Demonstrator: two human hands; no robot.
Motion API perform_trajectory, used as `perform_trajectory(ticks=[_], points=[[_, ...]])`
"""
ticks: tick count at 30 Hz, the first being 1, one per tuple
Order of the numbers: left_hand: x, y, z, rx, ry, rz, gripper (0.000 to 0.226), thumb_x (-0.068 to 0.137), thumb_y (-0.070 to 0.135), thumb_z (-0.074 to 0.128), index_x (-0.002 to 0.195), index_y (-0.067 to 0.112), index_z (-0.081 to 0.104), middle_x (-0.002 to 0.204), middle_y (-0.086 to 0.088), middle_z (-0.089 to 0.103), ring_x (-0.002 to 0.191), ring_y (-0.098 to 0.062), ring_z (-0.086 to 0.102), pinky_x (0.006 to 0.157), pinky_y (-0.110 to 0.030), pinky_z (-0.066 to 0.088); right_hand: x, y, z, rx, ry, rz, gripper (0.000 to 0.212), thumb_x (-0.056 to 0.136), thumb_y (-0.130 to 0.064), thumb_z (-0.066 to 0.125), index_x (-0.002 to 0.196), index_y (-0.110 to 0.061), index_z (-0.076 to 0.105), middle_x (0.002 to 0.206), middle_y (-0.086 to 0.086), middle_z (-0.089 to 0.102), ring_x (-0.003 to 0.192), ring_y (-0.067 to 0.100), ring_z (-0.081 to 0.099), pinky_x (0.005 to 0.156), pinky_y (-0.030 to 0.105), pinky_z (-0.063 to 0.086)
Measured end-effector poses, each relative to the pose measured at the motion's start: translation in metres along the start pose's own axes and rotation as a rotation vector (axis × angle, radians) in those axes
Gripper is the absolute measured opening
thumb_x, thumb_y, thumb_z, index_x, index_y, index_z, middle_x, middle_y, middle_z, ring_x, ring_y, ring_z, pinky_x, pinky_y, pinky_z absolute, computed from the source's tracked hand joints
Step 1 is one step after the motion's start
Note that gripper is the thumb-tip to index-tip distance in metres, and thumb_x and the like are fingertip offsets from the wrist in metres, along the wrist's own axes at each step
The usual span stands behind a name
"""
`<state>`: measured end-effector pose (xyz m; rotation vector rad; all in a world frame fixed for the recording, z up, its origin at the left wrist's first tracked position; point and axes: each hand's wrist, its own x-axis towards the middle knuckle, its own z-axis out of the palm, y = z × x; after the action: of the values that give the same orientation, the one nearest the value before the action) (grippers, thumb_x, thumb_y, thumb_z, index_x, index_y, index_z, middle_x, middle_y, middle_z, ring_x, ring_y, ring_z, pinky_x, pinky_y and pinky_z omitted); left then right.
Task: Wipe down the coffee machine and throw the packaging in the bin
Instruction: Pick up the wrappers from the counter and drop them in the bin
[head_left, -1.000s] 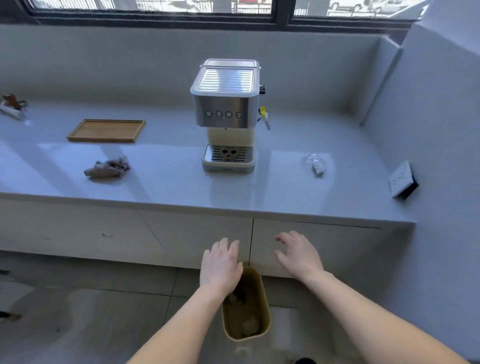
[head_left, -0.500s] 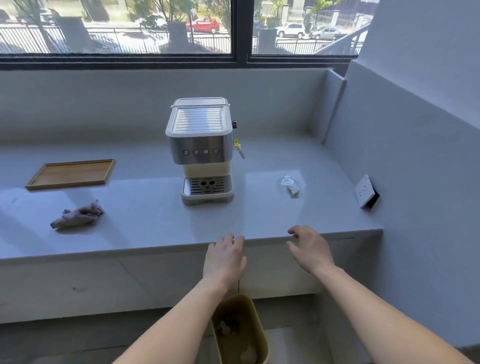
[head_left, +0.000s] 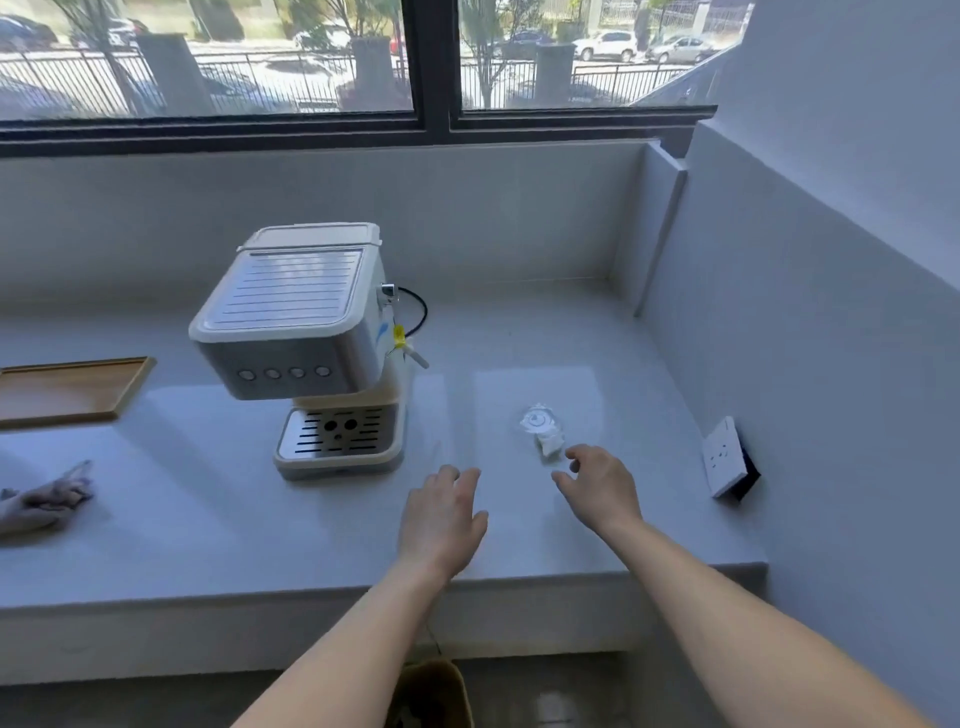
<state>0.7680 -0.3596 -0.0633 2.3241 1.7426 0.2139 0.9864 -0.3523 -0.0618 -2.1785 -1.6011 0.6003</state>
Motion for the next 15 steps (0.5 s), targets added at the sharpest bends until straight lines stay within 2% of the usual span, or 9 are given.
perform_trajectory(ticks=[3, 5, 9, 12, 15], points=[[0.033, 0.012, 0.006, 0.001, -0.009, -0.022, 0.053, 0.092, 0.038, 0.054, 0.141, 0.023, 0.041, 0.127, -0.003, 0.052, 0.112, -0.026, 0.051, 0.093, -0.038, 0.044, 0.027, 0.006, 0.003, -0.003, -0.038, 0.014, 0.025, 0.089, -0.036, 0.062, 0.103, -0.016, 0.063, 0.101, 0.005, 0.063, 0.096, 0.026, 0.062, 0.070, 0.031, 0.042], [0.056, 0.019, 0.008, -0.019, -0.015, -0.029, 0.055, 0.092, 0.038, 0.056, 0.142, 0.024, 0.040, 0.130, -0.003, 0.051, 0.115, -0.025, 0.050, 0.093, -0.038, 0.044, 0.042, 0.008, 0.007, 0.008, -0.051, 0.039, 0.026, 0.086, -0.040, 0.064, 0.092, -0.016, 0.059, 0.094, 0.003, 0.059, 0.089, 0.025, 0.061, 0.064, 0.031, 0.036], [0.095, 0.027, 0.012, -0.030, -0.031, 0.002, 0.057, 0.091, 0.035, 0.060, 0.143, 0.024, 0.039, 0.135, -0.003, 0.048, 0.118, -0.026, 0.050, 0.094, -0.039, 0.045, 0.063, 0.010, 0.015, 0.005, -0.039, 0.087, 0.047, 0.077, -0.051, 0.073, 0.102, -0.013, 0.060, 0.094, 0.001, 0.055, 0.082, 0.023, 0.056, 0.064, 0.031, 0.037], [0.118, 0.029, 0.018, -0.030, -0.057, 0.032, 0.056, 0.091, 0.031, 0.063, 0.143, 0.024, 0.040, 0.145, -0.003, 0.042, 0.120, -0.028, 0.051, 0.094, -0.040, 0.047, 0.073, 0.007, 0.019, -0.019, -0.027, 0.093, 0.050, 0.074, -0.055, 0.074, 0.096, -0.014, 0.057, 0.091, 0.001, 0.055, 0.082, 0.024, 0.058, 0.063, 0.031, 0.038], [0.134, 0.030, 0.026, -0.021, -0.085, 0.080, 0.059, 0.091, 0.027, 0.065, 0.144, 0.025, 0.039, 0.154, -0.005, 0.034, 0.132, -0.029, 0.045, 0.101, -0.040, 0.044, 0.082, 0.006, 0.023, -0.043, -0.029, 0.098, 0.046, 0.075, -0.052, 0.074, 0.093, -0.013, 0.056, 0.091, 0.003, 0.060, 0.084, 0.026, 0.060, 0.063, 0.032, 0.039]])
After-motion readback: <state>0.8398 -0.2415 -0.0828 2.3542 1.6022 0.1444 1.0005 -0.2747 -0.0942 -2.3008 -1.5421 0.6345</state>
